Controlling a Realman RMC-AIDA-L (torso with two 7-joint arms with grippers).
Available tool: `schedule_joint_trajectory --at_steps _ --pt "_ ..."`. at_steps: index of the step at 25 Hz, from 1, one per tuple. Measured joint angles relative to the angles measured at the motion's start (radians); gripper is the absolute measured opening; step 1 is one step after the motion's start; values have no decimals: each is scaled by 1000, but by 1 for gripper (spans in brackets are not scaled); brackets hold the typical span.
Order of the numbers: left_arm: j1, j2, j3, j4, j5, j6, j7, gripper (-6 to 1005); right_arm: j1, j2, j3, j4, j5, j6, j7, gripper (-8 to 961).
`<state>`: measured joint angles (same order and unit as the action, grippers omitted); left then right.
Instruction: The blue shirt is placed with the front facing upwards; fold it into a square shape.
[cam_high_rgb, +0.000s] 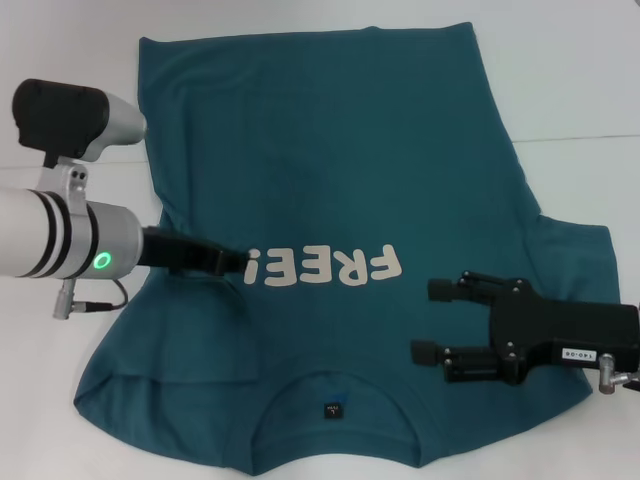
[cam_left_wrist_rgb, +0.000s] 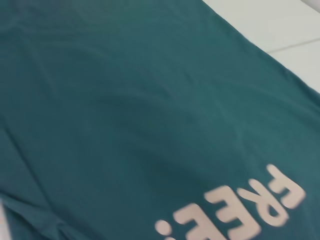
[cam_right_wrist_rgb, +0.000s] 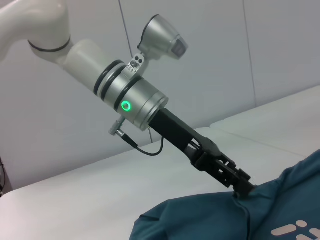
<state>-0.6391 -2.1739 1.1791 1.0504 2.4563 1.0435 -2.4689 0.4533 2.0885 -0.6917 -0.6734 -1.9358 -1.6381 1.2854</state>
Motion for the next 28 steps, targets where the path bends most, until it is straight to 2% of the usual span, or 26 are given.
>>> schedule_joint_trajectory --at_steps 5,10,16,25,28 --pt "44 2 -8 17 -1 -46 -8 454 -5 -1 1 0 0 0 0 947" --pt "94 5 15 63 80 -52 -16 598 -6 -1 5 0 0 0 0 947" --pt "115 2 62 77 212 -89 -16 689 -4 -1 5 0 0 0 4 947" --pt "88 2 126 24 240 -181 -17 690 4 0 4 0 0 0 7 947" --pt "58 3 161 -15 244 -235 -17 690 4 1 4 0 0 -1 7 947"
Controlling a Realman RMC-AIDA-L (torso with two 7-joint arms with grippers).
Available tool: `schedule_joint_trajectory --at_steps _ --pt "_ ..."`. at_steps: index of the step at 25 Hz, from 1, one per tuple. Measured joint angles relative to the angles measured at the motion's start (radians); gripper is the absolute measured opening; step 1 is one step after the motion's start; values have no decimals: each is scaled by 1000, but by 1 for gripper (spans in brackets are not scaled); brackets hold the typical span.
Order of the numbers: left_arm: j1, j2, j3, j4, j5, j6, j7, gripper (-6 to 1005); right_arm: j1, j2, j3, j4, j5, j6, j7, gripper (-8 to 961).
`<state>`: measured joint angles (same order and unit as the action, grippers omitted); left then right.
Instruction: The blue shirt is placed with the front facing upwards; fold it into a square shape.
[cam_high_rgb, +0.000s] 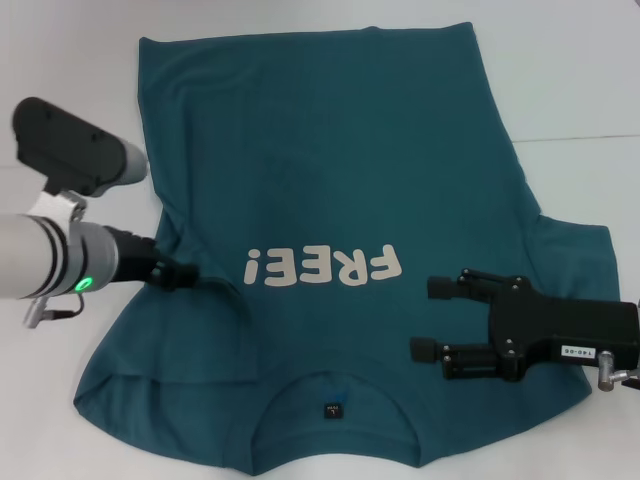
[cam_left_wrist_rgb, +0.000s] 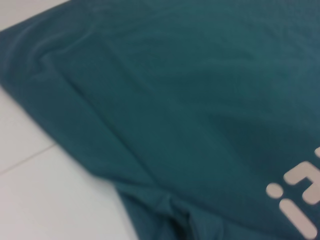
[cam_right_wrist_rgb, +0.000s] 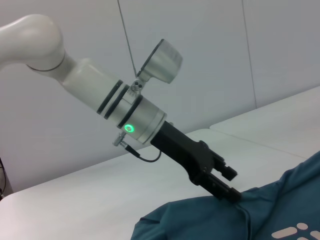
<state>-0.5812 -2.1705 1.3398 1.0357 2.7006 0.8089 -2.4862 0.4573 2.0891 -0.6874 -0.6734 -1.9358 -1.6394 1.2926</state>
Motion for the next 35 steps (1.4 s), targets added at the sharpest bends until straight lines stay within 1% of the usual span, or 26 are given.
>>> schedule_joint_trajectory --at_steps 4,9,11,12,13,14,18,20,23,25,26,27,30,35 --pt "-34 0 8 -44 6 -47 0 690 -1 0 0 0 0 0 0 947" --pt "-95 -2 4 -120 -6 -116 -2 689 -2 0 0 3 0 1 1 946" --pt "-109 -2 0 -128 -23 -118 -25 689 -2 0 0 5 0 3 1 946" --pt "-112 -1 -4 -123 -33 -104 -51 689 -2 0 0 5 0 3 1 946" --pt "-116 3 -26 -105 -56 -59 -110 689 -2 0 0 5 0 3 1 946" --pt "-118 5 -46 -94 -66 -33 -134 689 -2 0 0 5 0 3 1 946" --pt "-114 5 -188 -46 -132 117 -204 689 -4 0 2 4 0 3 1 946" --pt "-107 6 -215 -45 -142 136 -236 690 -4 0 2 6 0 3 1 946" --pt "-94 8 -235 -73 -141 112 -278 691 -1 0 2 7 0 4 1 946" --pt "-100 9 -240 -125 -143 80 -279 694 0 0 2 6 0 4 1 946" --pt "-100 9 -240 -125 -143 80 -279 695 0 0 2 6 0 4 1 946" --pt "-116 10 -240 -186 -143 51 -277 696 1 1 2 5 0 4 1 946" --pt "-131 9 -232 -239 -141 14 -271 699 1 1 2 4 0 4 1 946" --pt "-130 5 -235 -247 -157 -4 -269 698 1 2 2 3 0 4 3 946"
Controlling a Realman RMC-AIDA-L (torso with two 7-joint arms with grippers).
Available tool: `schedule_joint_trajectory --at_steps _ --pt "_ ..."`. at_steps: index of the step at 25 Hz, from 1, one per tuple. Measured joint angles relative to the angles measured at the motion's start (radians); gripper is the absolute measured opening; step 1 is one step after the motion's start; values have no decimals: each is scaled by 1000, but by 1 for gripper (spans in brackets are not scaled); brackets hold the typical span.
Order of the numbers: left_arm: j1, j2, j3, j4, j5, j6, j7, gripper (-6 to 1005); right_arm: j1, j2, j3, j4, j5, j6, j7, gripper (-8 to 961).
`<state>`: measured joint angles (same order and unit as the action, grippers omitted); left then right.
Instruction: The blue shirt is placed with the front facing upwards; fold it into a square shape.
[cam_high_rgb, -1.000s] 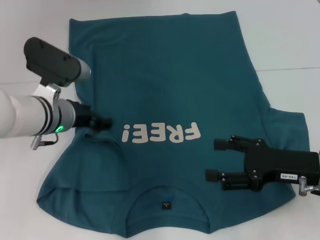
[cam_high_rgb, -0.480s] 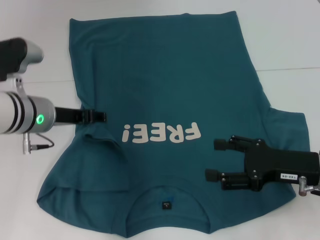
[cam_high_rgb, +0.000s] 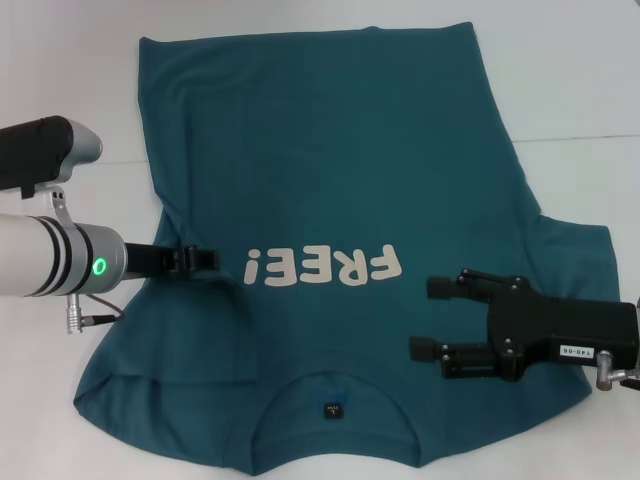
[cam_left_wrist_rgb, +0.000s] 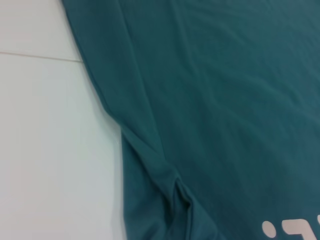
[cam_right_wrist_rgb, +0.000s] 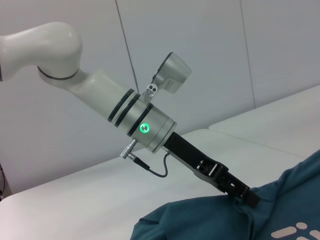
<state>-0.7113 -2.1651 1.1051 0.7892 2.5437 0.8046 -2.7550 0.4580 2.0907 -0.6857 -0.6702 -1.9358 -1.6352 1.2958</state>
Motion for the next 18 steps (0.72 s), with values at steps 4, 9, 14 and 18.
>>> schedule_joint_trajectory --at_steps 4,9,14,18 --pt "-7 -1 6 -10 -43 -5 18 696 1 0 0 1 0 0 0 946" --pt "-26 -1 6 -60 -174 -47 121 694 5 0 0 1 0 0 0 947" --pt "-45 0 0 -108 -322 -100 264 694 6 0 0 -2 2 -2 0 946" --pt "-17 -3 2 -56 -406 -93 370 696 3 -3 0 -4 28 -4 13 945"
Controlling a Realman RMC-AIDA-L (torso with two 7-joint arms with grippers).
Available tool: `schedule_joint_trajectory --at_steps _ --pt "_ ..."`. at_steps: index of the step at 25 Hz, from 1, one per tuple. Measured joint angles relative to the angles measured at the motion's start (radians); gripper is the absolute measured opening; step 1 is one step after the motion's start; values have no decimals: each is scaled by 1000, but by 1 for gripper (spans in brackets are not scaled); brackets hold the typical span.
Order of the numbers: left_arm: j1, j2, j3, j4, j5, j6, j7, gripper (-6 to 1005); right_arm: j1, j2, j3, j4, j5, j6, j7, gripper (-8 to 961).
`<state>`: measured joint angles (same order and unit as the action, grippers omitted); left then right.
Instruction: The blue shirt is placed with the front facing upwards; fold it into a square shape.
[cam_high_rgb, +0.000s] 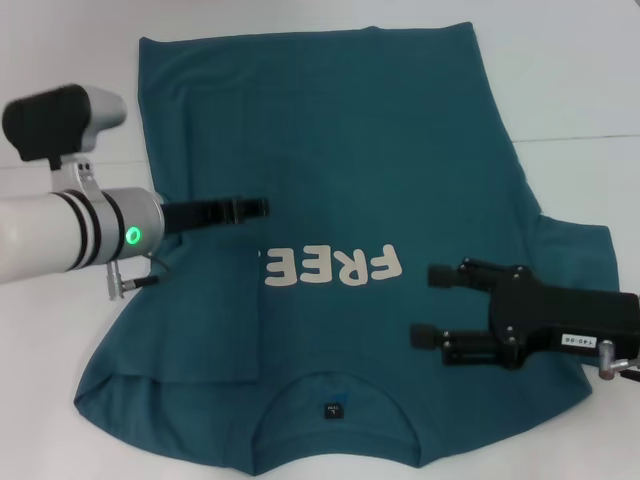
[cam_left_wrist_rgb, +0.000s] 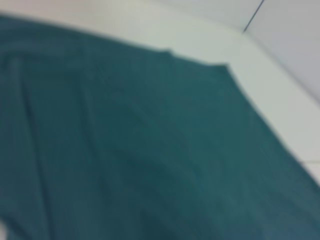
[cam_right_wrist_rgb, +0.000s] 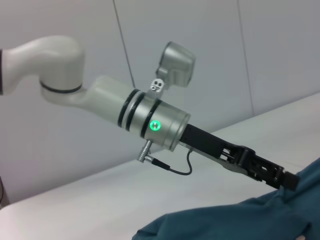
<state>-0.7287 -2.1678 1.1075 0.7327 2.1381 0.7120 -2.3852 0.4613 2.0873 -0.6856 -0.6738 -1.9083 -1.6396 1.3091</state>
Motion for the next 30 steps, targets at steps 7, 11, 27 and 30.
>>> schedule_joint_trajectory --at_steps 7,11,27,30 --pt "105 6 -37 185 -113 221 295 700 -18 -10 85 -58 26 -11 178 944" --pt "146 6 -121 225 -141 415 452 702 -41 -43 162 -161 23 -72 444 943" --pt "185 2 -182 189 -152 585 696 885 -10 -219 352 -364 -464 -44 1311 941" --pt "179 4 -176 185 -139 568 698 886 11 -215 348 -347 -546 -22 1313 941"
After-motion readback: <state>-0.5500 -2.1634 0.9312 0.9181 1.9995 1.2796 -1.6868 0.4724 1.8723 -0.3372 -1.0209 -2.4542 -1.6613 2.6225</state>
